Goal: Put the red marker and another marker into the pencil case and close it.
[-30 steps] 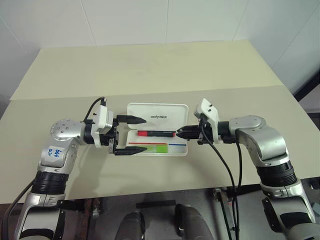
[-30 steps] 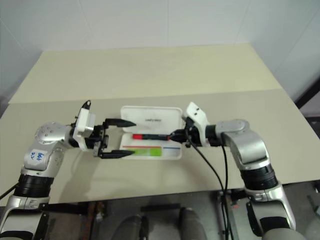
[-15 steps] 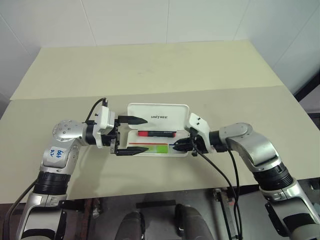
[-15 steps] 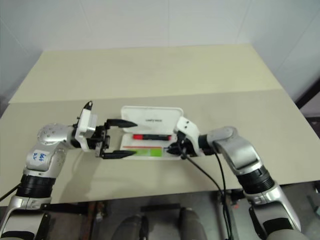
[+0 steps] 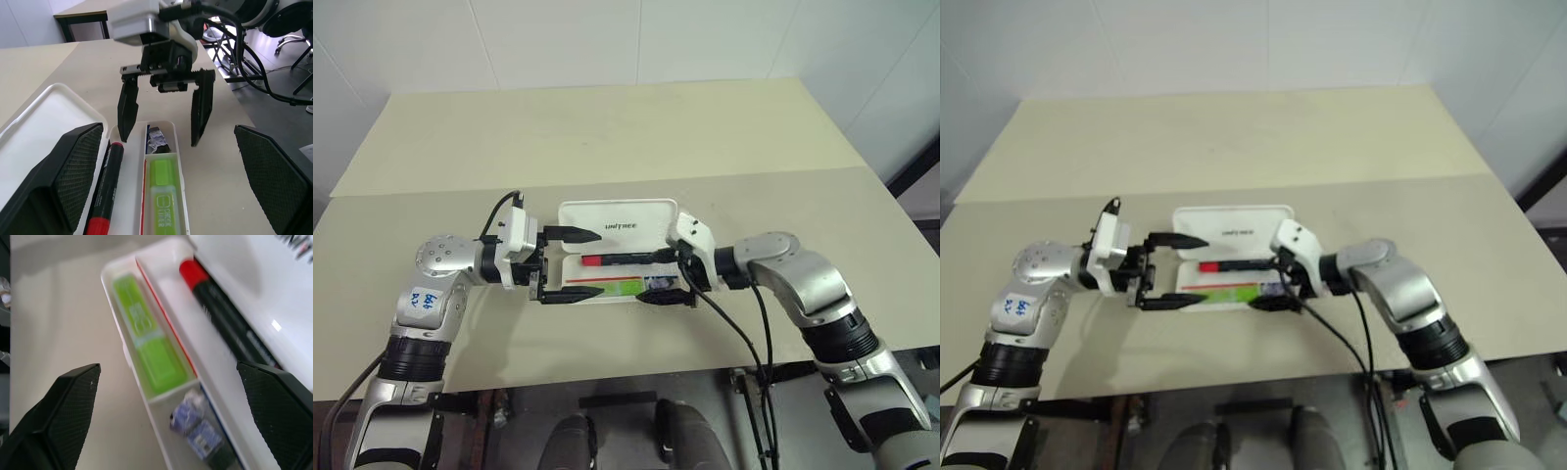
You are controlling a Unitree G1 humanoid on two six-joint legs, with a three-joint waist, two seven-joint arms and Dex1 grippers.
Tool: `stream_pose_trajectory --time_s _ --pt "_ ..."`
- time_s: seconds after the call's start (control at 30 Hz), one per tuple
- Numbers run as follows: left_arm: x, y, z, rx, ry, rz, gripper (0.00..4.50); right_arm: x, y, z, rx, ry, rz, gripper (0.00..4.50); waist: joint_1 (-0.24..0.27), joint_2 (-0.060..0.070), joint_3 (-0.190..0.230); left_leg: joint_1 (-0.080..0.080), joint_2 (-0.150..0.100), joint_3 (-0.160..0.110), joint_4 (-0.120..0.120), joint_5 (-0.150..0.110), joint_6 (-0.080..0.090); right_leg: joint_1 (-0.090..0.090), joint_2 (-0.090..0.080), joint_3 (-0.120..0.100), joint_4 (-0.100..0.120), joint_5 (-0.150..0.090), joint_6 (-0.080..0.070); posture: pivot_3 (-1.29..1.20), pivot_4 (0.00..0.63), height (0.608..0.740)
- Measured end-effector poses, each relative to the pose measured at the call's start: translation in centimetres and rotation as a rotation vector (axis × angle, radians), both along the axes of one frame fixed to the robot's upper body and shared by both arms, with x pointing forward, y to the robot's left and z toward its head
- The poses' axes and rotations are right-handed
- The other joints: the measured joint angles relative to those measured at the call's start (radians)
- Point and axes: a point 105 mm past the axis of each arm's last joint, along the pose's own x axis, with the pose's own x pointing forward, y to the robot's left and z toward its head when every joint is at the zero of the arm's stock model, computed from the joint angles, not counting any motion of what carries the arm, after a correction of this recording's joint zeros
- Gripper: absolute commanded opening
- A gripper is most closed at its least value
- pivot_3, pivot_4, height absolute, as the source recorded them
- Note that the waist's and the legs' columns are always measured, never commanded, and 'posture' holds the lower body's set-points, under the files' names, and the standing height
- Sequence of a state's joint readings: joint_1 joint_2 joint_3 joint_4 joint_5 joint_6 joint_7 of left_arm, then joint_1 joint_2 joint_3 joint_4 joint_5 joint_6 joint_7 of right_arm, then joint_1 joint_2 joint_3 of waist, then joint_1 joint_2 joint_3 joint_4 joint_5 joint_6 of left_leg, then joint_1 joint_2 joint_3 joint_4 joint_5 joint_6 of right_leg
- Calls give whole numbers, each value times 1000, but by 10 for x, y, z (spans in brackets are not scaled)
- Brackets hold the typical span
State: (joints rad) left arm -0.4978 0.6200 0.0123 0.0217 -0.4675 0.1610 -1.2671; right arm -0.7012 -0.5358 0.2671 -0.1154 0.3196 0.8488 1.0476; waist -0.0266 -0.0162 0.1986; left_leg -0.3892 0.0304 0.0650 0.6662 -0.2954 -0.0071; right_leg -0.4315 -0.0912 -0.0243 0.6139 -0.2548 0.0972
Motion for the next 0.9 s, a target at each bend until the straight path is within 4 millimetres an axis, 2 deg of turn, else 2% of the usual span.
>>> stream_pose_trajectory --time_s 0.2,0.3,0.53,0.7,0.8,0.9 --pt "0 2 1 6 -4 6 4500 -12 -6 20 155 -114 56 4486 4 0 0 -1 0 -1 -1 -1 1 1 0 -1 -2 0 1 0 150 740" --pt "1 6 3 7 -12 20 4500 -17 -24 22 233 -156 31 4486 5 0 0 -2 -1 0 -1 -2 3 2 0 -1 -3 2 3 0 150 740" --pt "8 22 12 -37 -56 110 4500 -32 -67 23 254 -208 3 4486 2 -1 0 0 -1 1 0 -2 3 3 0 0 -7 2 4 0 150 740" --pt "2 34 3 -13 -16 110 4500 -31 -88 32 277 -300 -1 4486 -1 -1 0 2 0 2 0 -2 3 3 1 1 -6 2 4 0 150 740" --pt "1 43 -4 9 17 105 3942 -27 -100 26 267 -314 -6 4500 0 -1 0 2 -1 2 0 -2 3 3 0 2 -5 2 3 0 150 740" --pt "1 49 -7 18 41 106 2874 -22 -109 23 244 -330 -15 4500 1 -1 0 1 -1 2 0 -2 3 3 0 2 -5 2 3 0 150 740"
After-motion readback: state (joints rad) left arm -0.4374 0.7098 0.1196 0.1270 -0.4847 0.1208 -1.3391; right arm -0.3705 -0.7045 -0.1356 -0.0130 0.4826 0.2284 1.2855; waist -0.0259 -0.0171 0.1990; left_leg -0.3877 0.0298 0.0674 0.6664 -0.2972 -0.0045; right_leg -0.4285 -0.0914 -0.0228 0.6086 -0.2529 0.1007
